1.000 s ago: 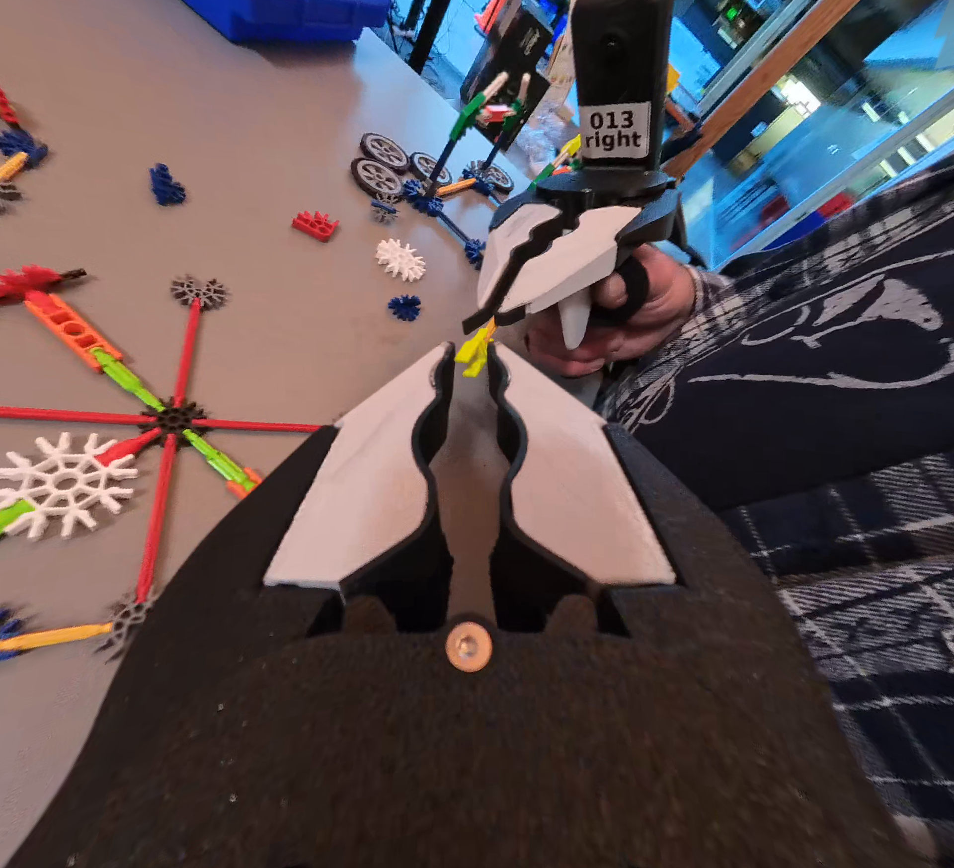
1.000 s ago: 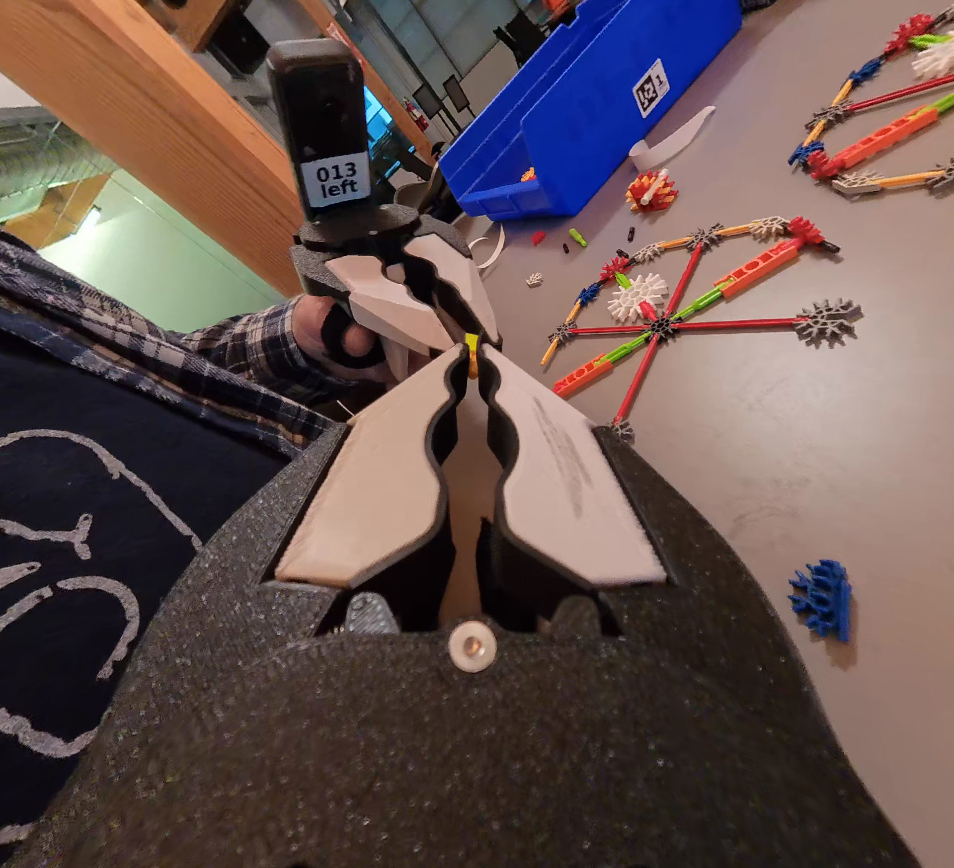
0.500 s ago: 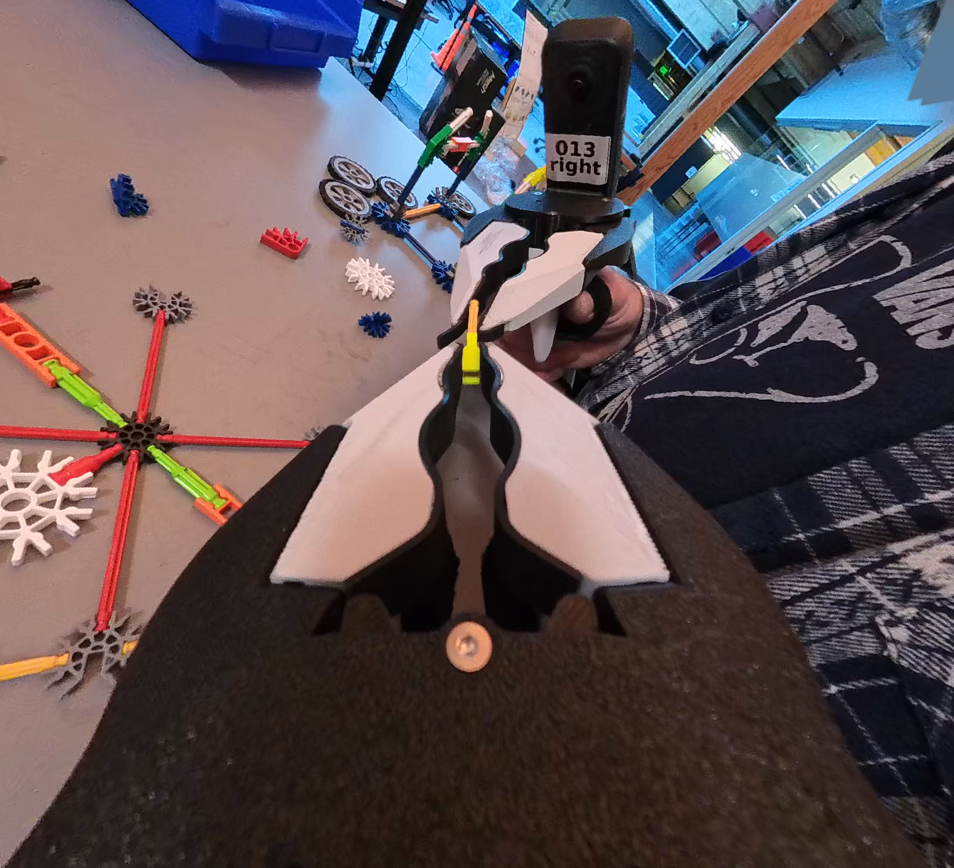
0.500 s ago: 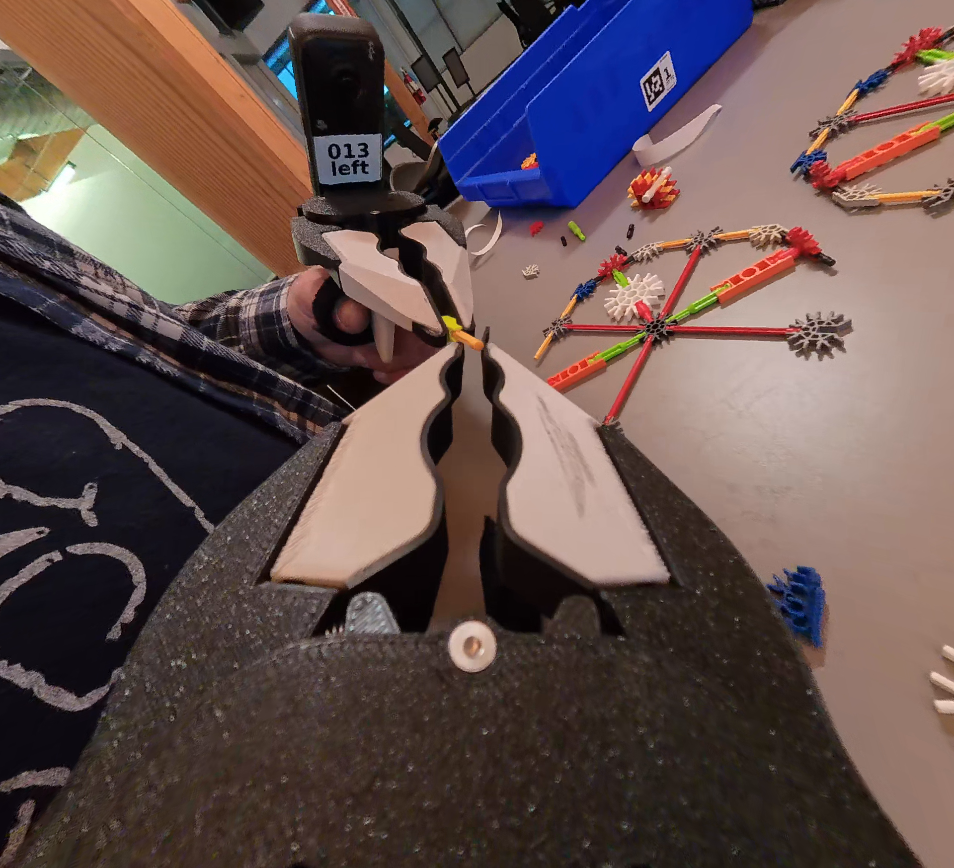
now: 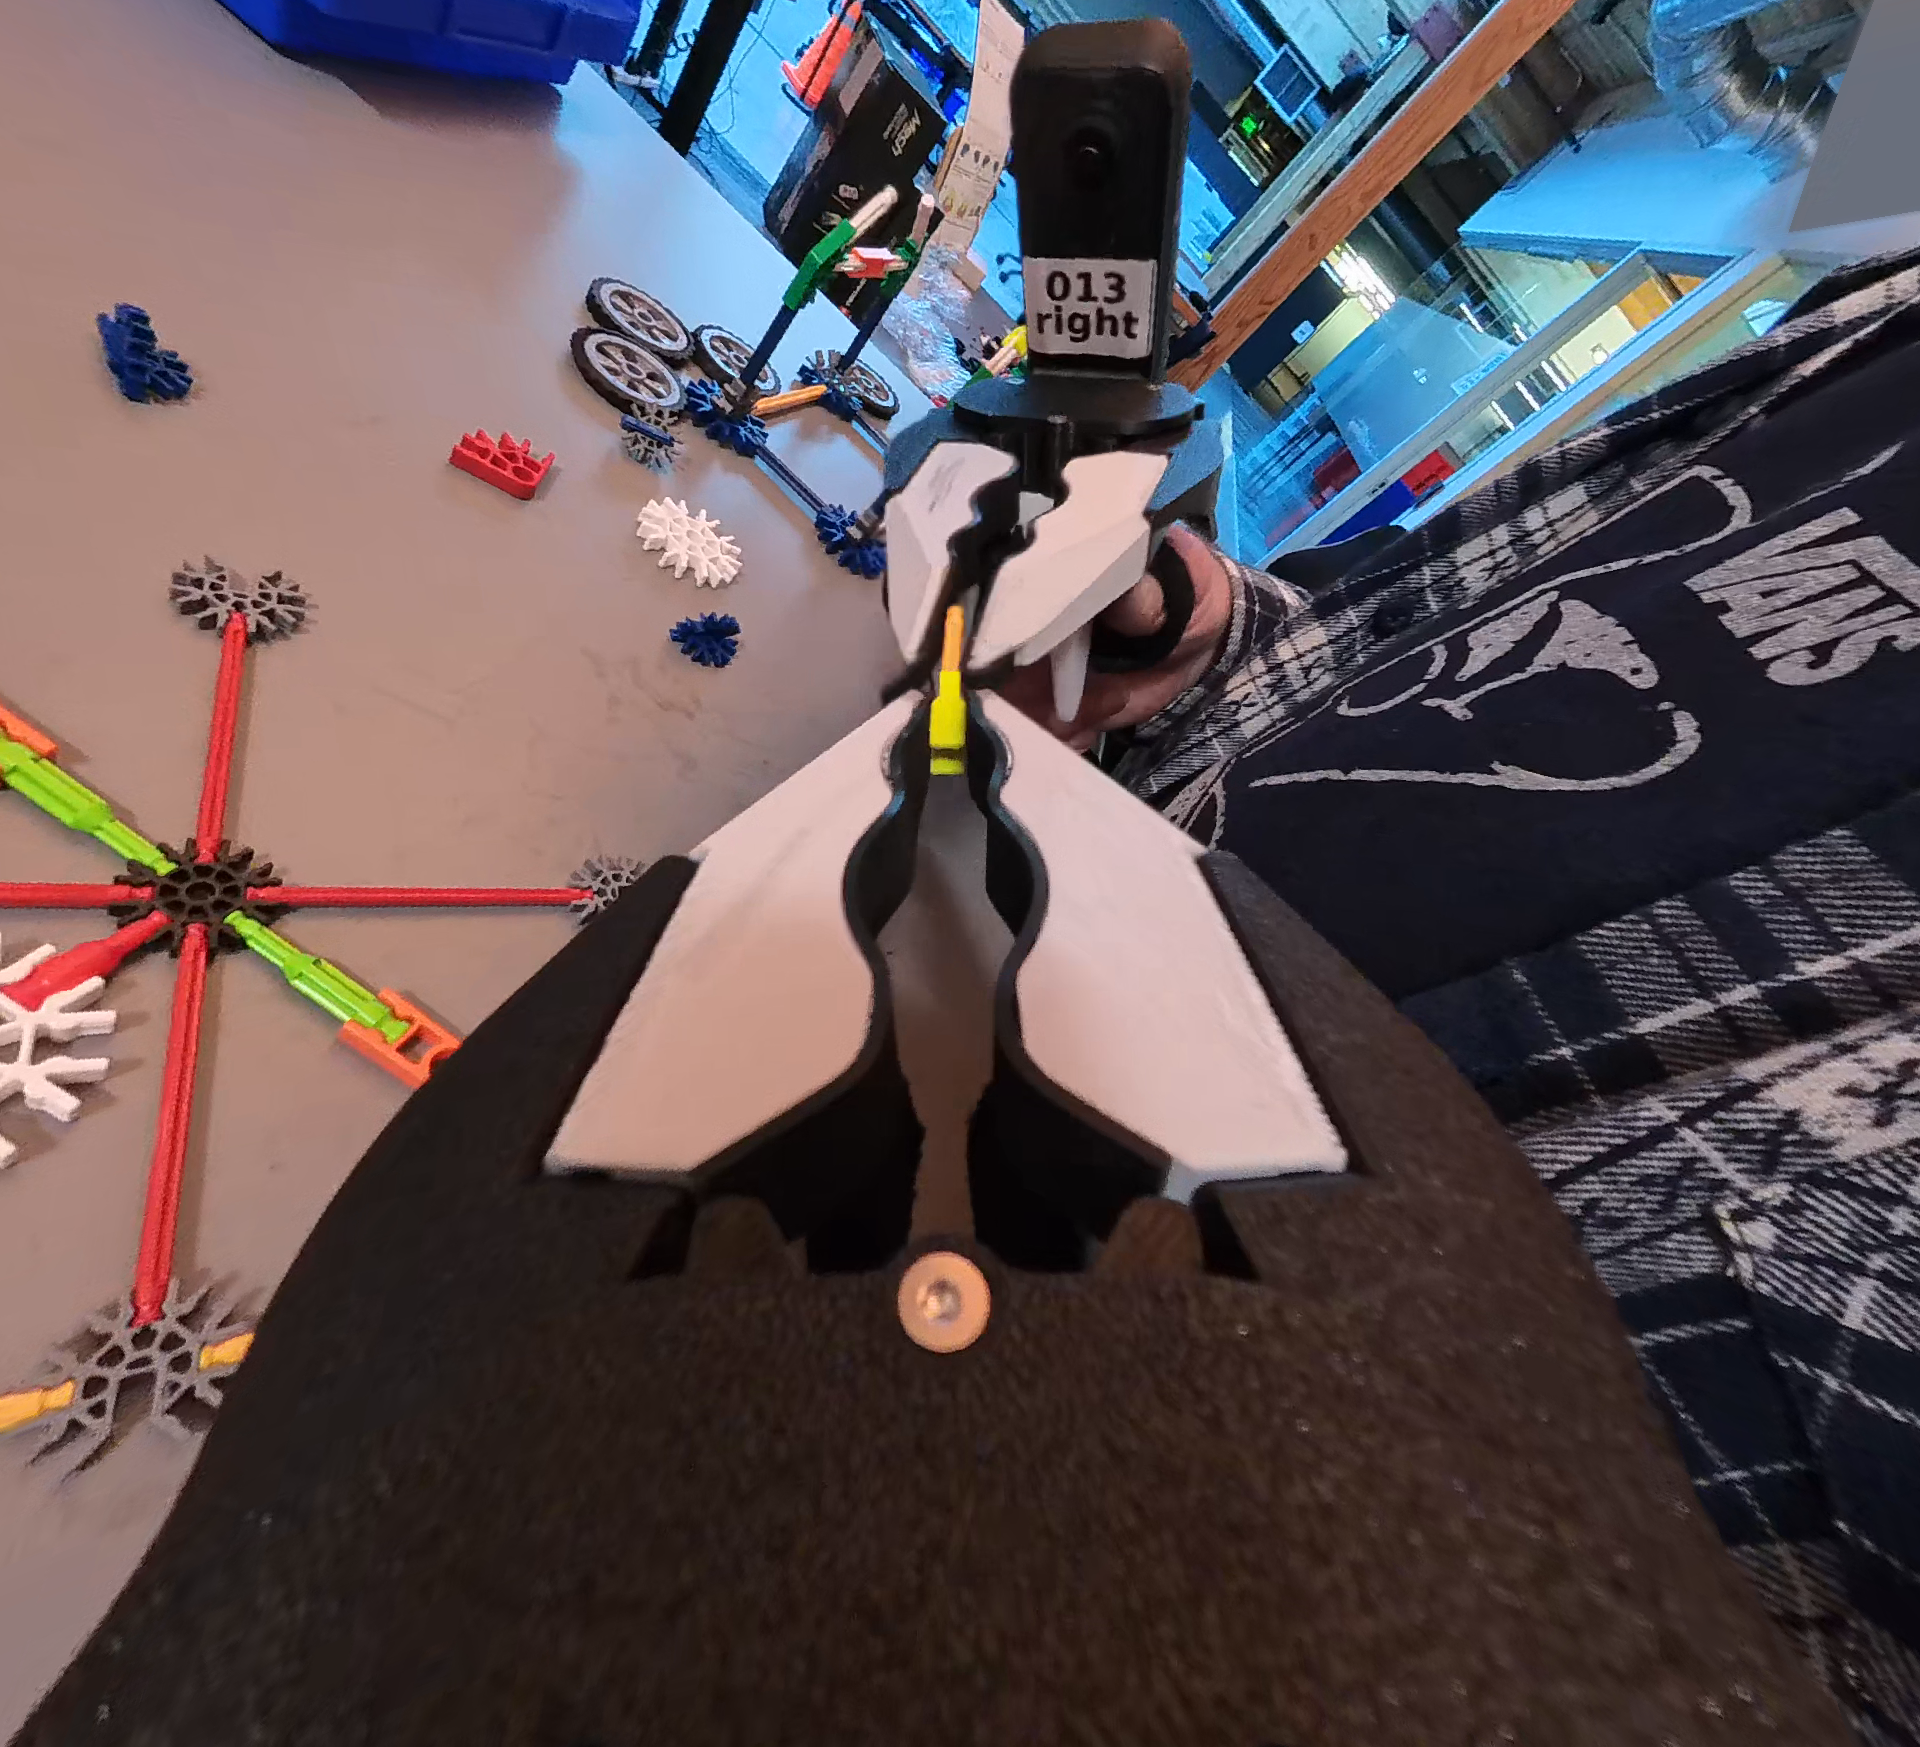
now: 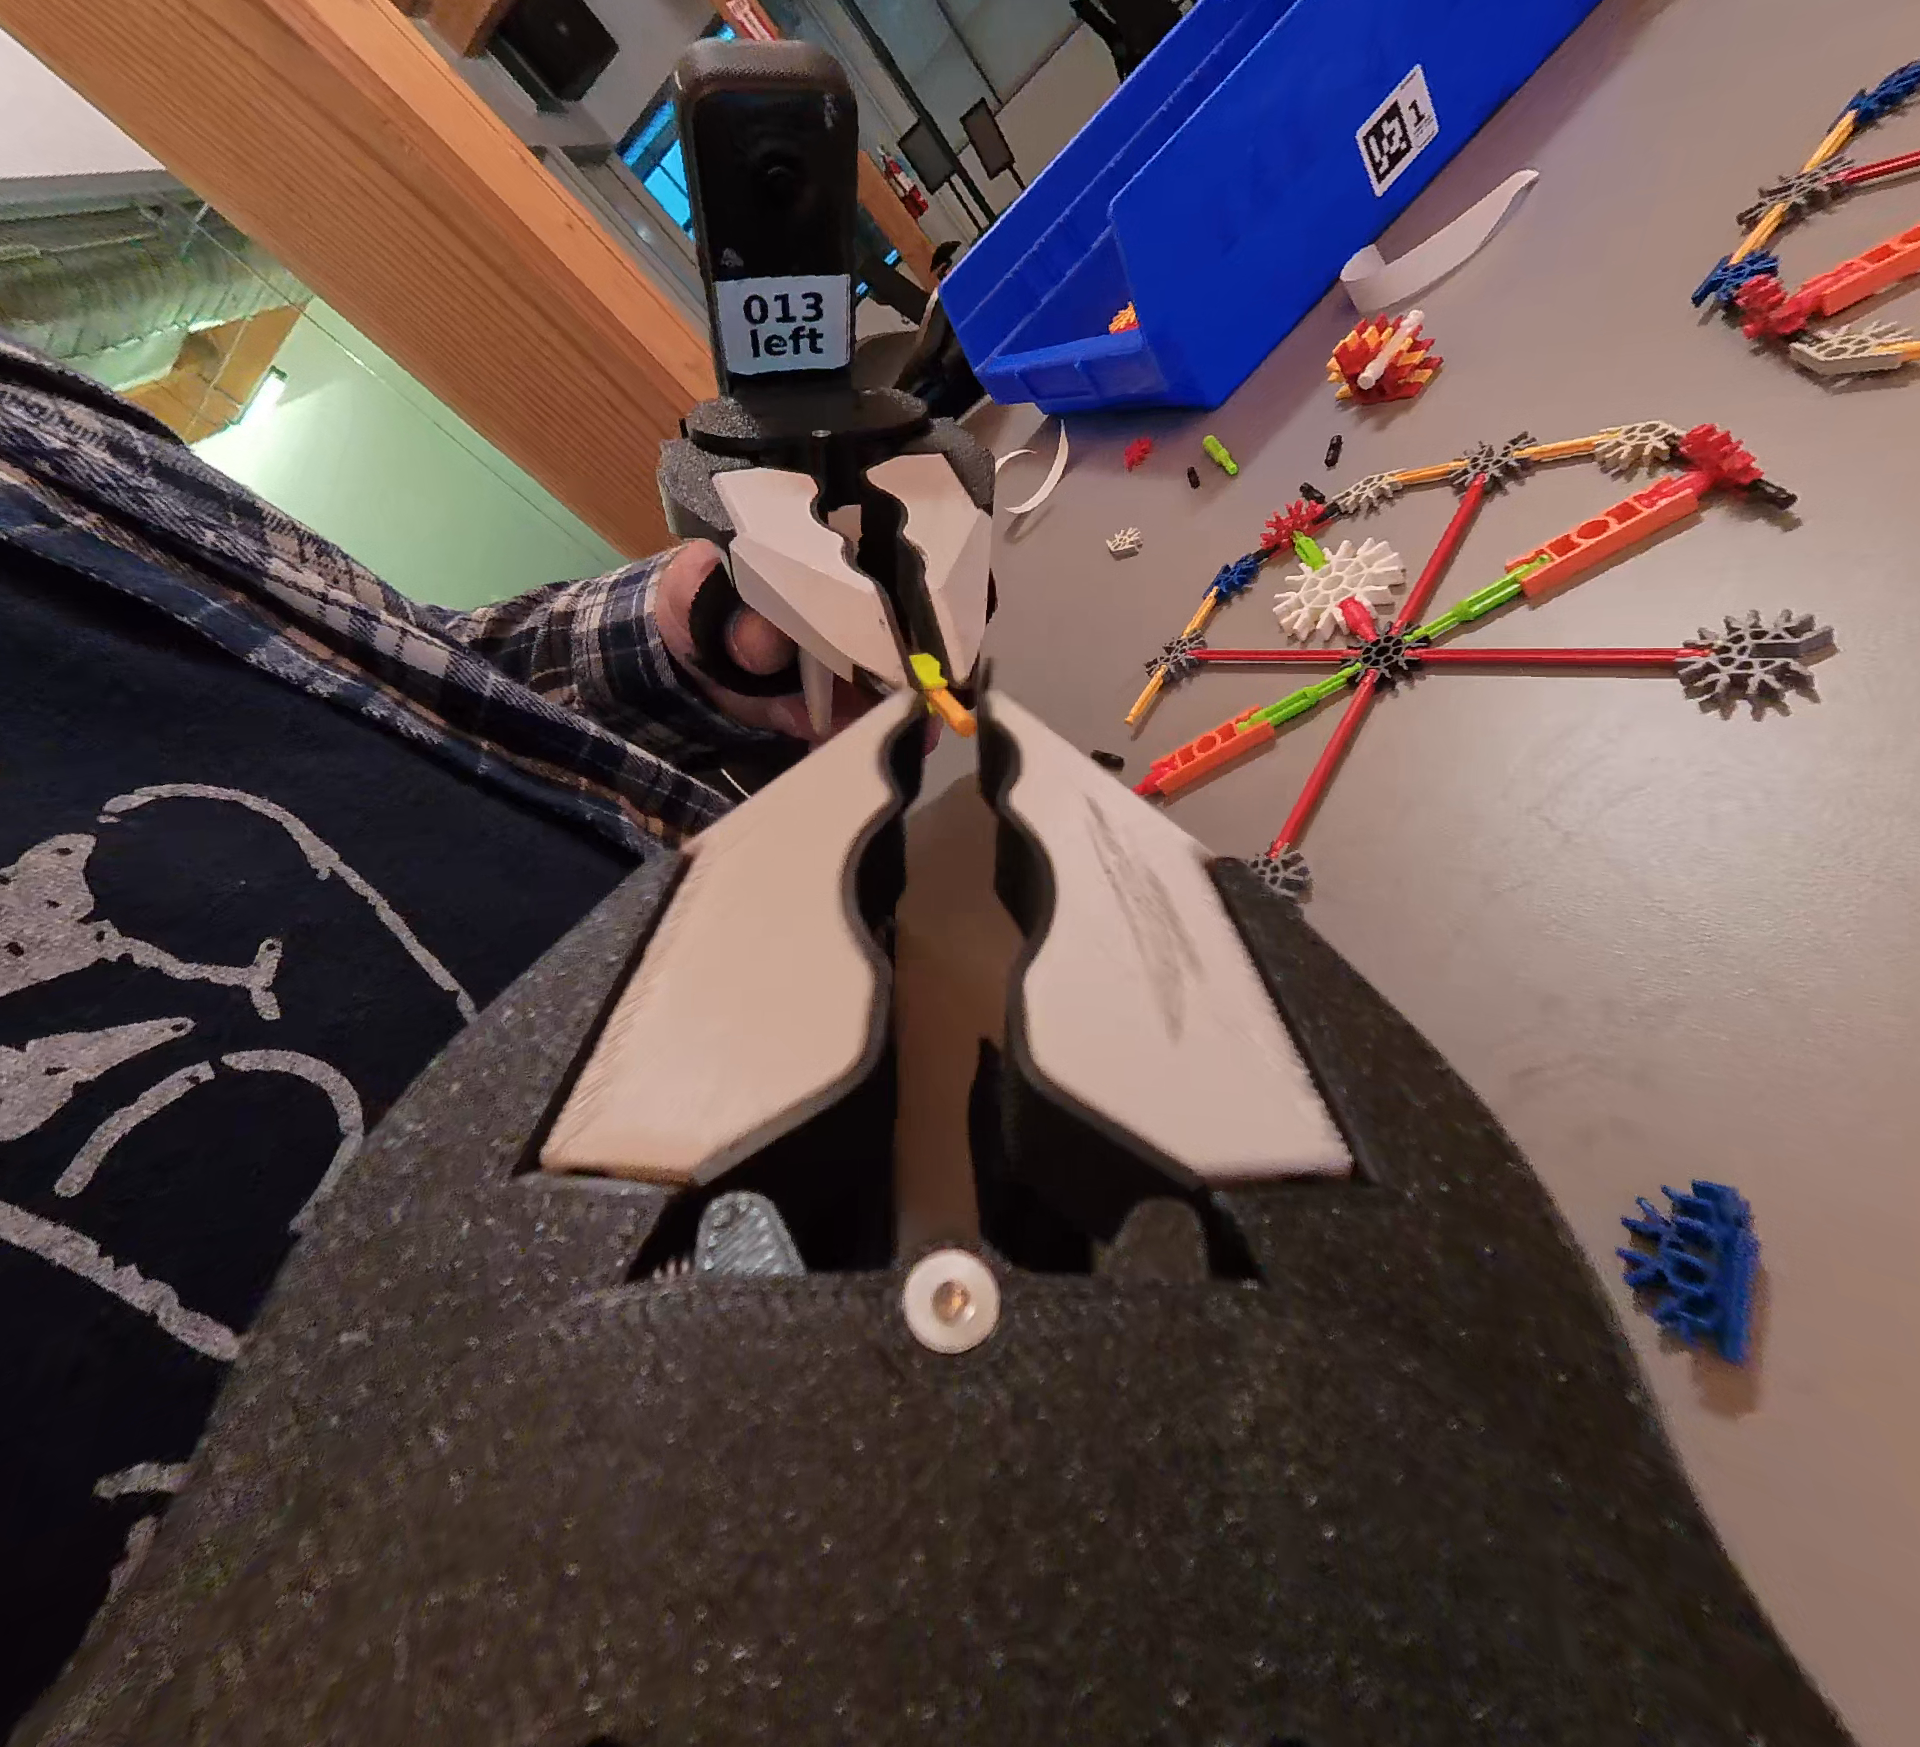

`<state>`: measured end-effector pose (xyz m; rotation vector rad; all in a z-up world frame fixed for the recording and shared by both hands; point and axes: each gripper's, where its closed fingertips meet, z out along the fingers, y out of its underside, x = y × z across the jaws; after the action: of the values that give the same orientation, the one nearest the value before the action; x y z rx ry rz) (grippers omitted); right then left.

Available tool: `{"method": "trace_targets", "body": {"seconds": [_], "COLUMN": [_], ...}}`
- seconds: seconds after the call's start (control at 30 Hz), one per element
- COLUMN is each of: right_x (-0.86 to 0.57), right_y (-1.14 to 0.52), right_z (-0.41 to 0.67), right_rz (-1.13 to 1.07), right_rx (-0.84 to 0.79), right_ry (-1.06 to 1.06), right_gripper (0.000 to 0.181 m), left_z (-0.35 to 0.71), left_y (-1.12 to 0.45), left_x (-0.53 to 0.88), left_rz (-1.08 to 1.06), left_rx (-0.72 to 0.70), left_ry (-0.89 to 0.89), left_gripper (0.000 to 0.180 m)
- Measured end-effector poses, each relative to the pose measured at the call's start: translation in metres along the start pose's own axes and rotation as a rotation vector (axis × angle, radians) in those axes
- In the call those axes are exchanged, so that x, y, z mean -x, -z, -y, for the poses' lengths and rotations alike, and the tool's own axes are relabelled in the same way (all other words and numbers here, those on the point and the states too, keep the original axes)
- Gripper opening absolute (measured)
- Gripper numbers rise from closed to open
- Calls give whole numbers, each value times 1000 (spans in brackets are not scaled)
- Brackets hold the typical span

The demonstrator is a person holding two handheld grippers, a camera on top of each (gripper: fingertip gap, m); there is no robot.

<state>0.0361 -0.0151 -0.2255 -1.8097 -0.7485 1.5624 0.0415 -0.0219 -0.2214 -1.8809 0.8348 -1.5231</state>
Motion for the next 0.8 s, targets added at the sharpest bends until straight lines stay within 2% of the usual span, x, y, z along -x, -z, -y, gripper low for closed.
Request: {"method": "trace_targets", "body": {"seconds": [0.2,0.33,0.53,0.7,0.8], "right_x": [1,-7,-30,-46,-49], "right_y": [-1,-4,-12,-20,-23], "right_z": [1,3,4,7,13], "right_rz": [-11,-128,-438,-638,-687], "right_rx": [-6,0,105,165,173], "right_ry": [28,102,405,674,737], "right_gripper": [1,0,0,0,0], "left_z": [0,1,1,1,5], "left_y": [0,0,1,5,7], "left_x": [2,12,37,54,59], "left_rz": [-4,93,299,386,394], "left_rx": [0,3,-73,-156,-220], "left_ry": [14,-15,73,188,257], "left_gripper": [4,4,4,3,3]}}
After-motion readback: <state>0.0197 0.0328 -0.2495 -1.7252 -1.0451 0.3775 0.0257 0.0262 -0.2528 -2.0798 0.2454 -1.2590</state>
